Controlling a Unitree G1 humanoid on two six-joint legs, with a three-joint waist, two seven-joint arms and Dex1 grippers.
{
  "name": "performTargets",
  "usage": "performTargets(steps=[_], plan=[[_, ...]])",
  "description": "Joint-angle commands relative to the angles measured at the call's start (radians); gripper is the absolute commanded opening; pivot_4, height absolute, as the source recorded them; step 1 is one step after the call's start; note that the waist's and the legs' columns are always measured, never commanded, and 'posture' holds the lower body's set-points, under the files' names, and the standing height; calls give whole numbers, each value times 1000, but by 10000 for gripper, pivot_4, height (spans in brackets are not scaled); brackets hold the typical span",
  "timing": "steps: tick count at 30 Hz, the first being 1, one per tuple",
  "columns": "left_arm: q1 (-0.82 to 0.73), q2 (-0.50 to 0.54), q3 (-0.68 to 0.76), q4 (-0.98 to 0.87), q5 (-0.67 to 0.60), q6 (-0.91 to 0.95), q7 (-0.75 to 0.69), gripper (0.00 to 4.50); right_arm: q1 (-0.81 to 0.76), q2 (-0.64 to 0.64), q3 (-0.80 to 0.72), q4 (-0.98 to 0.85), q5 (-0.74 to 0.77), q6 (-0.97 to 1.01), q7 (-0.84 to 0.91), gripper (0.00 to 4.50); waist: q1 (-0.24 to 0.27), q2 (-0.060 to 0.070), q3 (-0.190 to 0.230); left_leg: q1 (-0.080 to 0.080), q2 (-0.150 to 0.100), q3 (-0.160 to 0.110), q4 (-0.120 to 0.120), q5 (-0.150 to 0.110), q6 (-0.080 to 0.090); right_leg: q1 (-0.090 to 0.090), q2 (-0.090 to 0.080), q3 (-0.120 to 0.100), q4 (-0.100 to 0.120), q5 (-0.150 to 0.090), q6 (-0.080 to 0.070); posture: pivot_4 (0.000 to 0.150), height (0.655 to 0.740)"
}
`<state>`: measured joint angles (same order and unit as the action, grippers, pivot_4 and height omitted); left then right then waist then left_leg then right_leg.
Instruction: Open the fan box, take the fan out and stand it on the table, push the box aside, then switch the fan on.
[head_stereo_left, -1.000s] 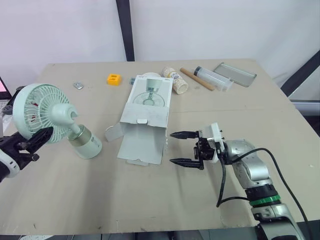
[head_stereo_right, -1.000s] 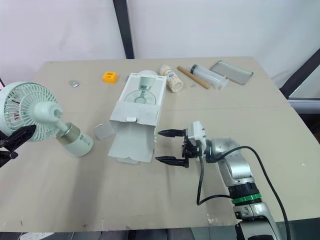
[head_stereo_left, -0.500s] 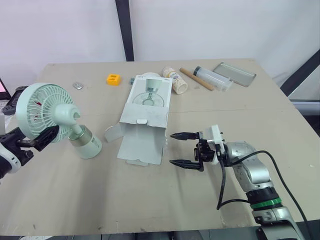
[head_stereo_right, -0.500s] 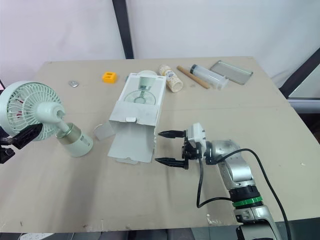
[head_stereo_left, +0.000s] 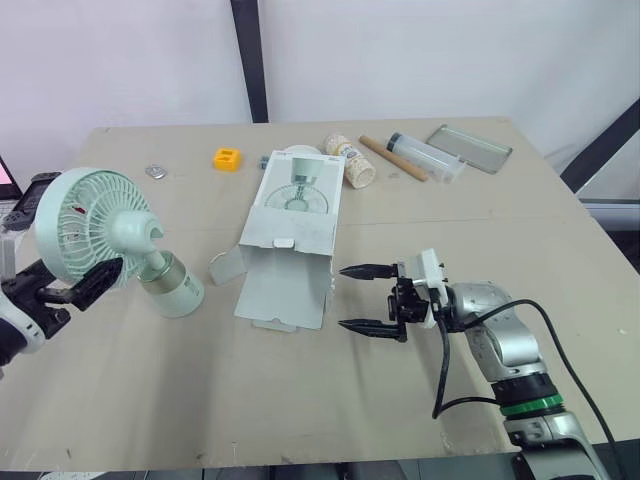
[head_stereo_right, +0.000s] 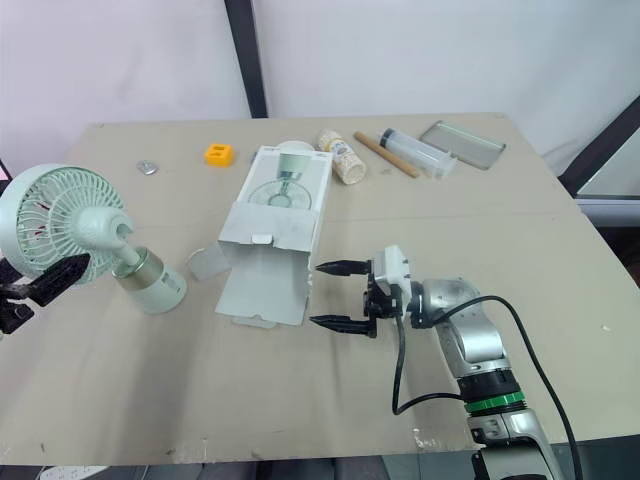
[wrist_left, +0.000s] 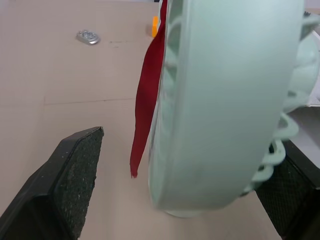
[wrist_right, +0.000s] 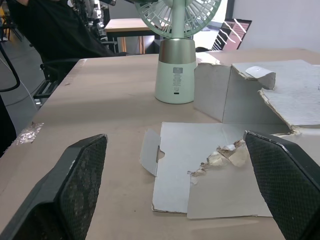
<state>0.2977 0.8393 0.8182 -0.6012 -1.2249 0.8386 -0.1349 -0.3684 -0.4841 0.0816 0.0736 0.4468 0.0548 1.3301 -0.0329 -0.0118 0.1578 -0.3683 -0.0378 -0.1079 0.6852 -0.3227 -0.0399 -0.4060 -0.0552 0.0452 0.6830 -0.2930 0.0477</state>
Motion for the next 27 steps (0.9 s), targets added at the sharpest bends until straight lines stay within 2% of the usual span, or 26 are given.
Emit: performTargets(steps=[1, 17, 27], plan=[[-10, -8, 0, -14, 28, -21, -9, 44736, -11, -2, -1, -20, 8, -5, 7, 45000, 0, 0, 0, 0, 0, 0, 0, 0, 0, 0, 0, 0, 0, 0, 0, 1500, 7400], [-34, -64, -116, 14, 124, -25, -80, 44736, 15, -21, -3, -52, 8, 2, 3, 45000, 0, 0, 0, 0, 0, 0, 0, 0, 0, 0, 0, 0, 0, 0, 0, 1500, 7400], [32, -128, -193, 38, 293, -88, -175, 44736, 27, -28, -6, -69, 7, 12, -8, 45000, 0, 0, 0, 0, 0, 0, 0, 0, 0, 0, 0, 0, 0, 0, 0, 1500, 7400]])
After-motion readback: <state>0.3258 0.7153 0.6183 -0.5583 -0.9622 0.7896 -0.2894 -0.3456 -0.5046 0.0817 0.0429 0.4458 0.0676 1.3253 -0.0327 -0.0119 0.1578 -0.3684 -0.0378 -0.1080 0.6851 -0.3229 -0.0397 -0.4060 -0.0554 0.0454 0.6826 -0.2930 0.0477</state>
